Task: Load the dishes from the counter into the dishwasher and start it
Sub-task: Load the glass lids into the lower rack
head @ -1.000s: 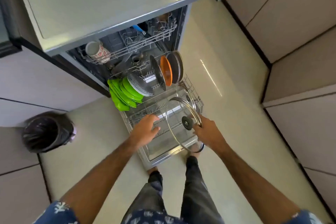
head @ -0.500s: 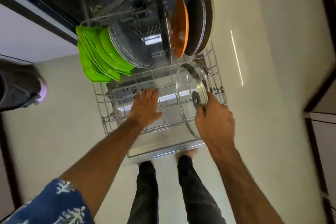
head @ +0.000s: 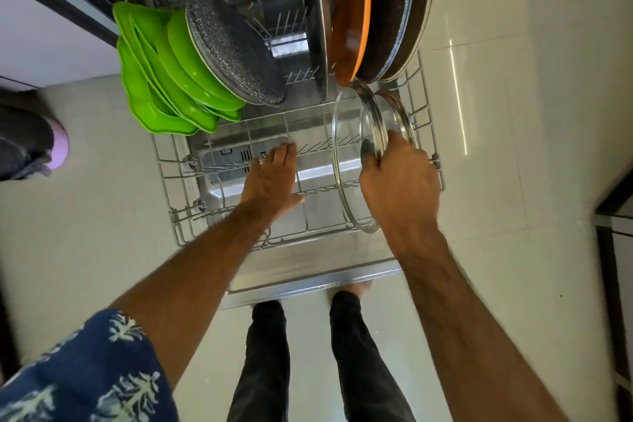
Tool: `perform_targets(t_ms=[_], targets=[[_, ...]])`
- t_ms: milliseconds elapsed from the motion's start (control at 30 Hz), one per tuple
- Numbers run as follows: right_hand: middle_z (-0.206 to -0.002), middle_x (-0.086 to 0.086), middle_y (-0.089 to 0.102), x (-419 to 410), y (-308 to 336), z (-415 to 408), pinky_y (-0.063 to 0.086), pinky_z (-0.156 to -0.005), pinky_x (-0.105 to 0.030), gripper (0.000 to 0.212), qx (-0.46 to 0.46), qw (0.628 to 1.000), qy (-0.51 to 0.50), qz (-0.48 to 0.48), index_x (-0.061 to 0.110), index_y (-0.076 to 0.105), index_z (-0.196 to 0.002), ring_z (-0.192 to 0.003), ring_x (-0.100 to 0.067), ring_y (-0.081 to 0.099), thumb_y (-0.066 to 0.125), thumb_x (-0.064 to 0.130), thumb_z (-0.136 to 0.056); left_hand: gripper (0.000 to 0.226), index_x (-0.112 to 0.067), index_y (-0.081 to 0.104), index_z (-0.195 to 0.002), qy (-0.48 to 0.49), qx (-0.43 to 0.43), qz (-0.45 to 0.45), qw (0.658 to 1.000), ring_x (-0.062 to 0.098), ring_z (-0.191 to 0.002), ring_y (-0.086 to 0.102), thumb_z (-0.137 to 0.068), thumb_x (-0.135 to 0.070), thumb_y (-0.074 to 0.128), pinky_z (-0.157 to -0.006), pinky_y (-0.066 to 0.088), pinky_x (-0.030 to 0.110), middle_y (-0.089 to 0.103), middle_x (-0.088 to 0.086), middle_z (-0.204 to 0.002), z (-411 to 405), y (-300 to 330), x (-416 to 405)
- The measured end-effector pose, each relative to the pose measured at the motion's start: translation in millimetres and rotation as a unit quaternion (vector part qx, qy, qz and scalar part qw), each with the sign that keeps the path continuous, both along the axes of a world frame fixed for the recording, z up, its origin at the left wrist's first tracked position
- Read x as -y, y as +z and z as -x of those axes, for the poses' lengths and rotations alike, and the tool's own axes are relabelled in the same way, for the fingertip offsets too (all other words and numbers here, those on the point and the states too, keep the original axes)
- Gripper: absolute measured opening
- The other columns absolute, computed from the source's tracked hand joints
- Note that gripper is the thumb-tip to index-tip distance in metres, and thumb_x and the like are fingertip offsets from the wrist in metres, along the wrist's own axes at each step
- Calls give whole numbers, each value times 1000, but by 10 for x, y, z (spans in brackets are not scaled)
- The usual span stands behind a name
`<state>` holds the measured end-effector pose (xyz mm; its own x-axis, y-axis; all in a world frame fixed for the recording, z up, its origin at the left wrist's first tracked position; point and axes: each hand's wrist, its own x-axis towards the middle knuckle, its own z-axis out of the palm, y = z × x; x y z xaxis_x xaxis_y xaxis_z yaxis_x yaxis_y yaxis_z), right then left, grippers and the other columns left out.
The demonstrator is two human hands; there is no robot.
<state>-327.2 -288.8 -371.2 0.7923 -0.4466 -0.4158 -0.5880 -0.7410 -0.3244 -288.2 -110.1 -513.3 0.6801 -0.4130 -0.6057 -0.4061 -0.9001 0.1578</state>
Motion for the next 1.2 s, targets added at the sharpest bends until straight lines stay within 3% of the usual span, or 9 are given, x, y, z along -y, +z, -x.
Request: perform_targets(t_ms=[200, 400, 600, 700, 833, 967, 1133, 1200], targets=[[-80, -4, 65, 112, -83, -8, 57, -70, -36, 24, 10, 1000, 1, -9, 9, 62, -105, -70, -23, 63, 53, 31, -99, 115, -5, 2, -156, -9, 17, 2, 1000, 30, -149, 23, -80, -54, 74, -119, 26, 54, 18, 15, -163, 20, -25, 2], [-81, -9, 68, 57, -204, 50, 59, -71, -42, 27, 6, 1000, 2, -2, 8, 63, -106, -71, -27, 67, 53, 31, -99, 116, -6, -2, -156, 12, 11, -4, 1000, 29, -152, 16, -82, -56, 71, -122, 19, 54, 12, 15, -165, 54, -15, 43], [-79, -6, 64, -32, -358, -31, 57, -69, -37, 26, -10, 1000, 17, 1, 7, 61, -106, -72, -24, 65, 52, 31, -100, 115, -6, -5, -156, 7, 16, -19, 1000, 29, -153, 10, -84, -59, 67, -122, 12, 55, 6, 14, -166, 79, -54, 37], [-79, -3, 59, -134, -486, -80, 49, -65, -30, 28, -48, 998, 44, -3, 7, 58, -114, -71, -18, 60, 50, 31, -101, 114, -5, -7, -156, -2, 18, -28, 999, 28, -154, 8, -85, -59, 65, -122, 13, 56, 5, 14, -166, 73, -71, 39], [-84, -7, 63, -138, -608, -112, 50, -66, -31, 32, -62, 997, 54, 1, 8, 55, -118, -77, -23, 66, 48, 34, -101, 111, -5, -9, -156, -12, 17, -30, 999, 28, -154, 6, -88, -57, 62, -122, 14, 58, 2, 14, -166, 80, -81, 18], [-82, -2, 58, -73, -568, -104, 46, -69, -29, 31, -60, 996, 50, -46, 9, 51, -119, -74, -19, 60, 53, 32, -99, 105, -6, -9, -156, -32, 14, -43, 998, 28, -154, 6, -91, -54, 59, -121, 15, 58, 1, 13, -167, 99, 8, -14], [-105, -6, 68, 4, -317, -38, 55, -79, -33, 48, -85, 971, 8, -223, 13, 41, -129, -89, -20, 66, 67, 30, -91, 93, -7, -4, -157, -53, 12, -45, 998, 28, -154, 6, -96, -48, 53, -122, 12, 56, 3, 13, -166, 202, 505, -74], [-112, -5, 66, 11, -76, 92, 54, -86, -37, 52, -76, 972, 46, -219, 13, 40, -131, -96, -19, 64, 68, 30, -91, 89, -8, -5, -157, -39, 21, -44, 998, 27, -154, 5, -98, -48, 49, -123, 10, 54, 1, 12, -167, 278, 838, -128]])
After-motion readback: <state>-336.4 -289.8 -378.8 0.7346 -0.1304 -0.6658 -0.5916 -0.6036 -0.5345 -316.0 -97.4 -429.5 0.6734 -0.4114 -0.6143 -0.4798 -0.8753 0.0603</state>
